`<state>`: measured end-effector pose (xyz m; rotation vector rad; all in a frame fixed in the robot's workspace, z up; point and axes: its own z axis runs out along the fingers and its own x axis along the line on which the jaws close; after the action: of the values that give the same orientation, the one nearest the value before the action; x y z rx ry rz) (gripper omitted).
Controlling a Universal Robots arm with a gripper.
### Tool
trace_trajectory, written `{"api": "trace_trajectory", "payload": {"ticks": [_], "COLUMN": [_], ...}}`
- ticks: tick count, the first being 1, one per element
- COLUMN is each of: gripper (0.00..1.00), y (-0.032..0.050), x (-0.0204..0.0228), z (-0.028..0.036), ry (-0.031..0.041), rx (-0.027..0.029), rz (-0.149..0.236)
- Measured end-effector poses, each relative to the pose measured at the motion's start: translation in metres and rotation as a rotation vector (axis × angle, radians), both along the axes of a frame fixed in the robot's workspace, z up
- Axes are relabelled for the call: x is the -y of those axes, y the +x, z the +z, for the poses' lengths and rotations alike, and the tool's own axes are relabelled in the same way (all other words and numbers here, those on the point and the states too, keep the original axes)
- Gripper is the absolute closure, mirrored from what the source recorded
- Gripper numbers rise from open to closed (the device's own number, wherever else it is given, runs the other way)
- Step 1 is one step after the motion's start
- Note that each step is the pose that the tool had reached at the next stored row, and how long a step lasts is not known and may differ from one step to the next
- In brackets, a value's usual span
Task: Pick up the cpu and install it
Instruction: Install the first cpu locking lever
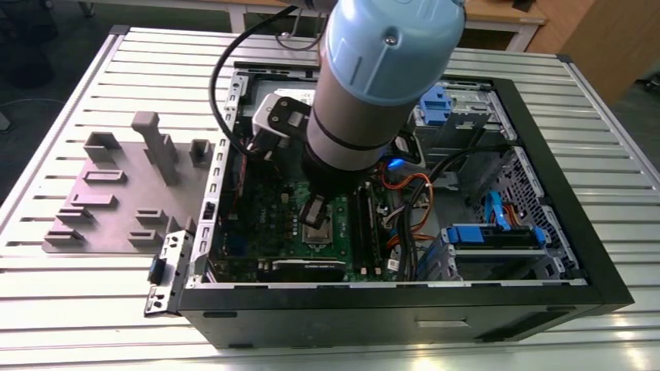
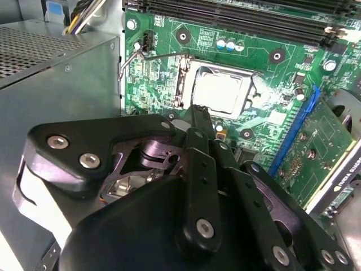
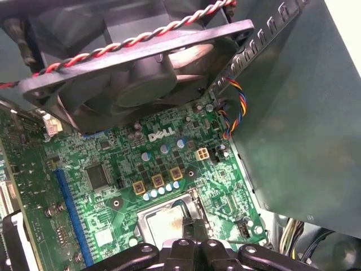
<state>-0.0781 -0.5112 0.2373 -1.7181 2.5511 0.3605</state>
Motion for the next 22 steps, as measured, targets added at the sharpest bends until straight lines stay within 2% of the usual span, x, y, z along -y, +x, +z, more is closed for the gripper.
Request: {"api": "trace_trajectory", "payload": {"ticks": [4, 10, 17, 22], "gripper": [0.89, 0.89, 0.89, 0.89], "y": [0.001, 0.0116, 0.0119, 0.0119], "x": [0.0001, 0.0001, -0.0011, -0.0012], "z": [-0.0001, 0.0001, 0.0132, 0.0135], "ry": [0.0003, 0.0017, 0.0027, 0.0027], "rx": [0.0, -0.0001, -0.0001, -0.0001], "rz": [0.0, 0.0, 0.0, 0.0]}}
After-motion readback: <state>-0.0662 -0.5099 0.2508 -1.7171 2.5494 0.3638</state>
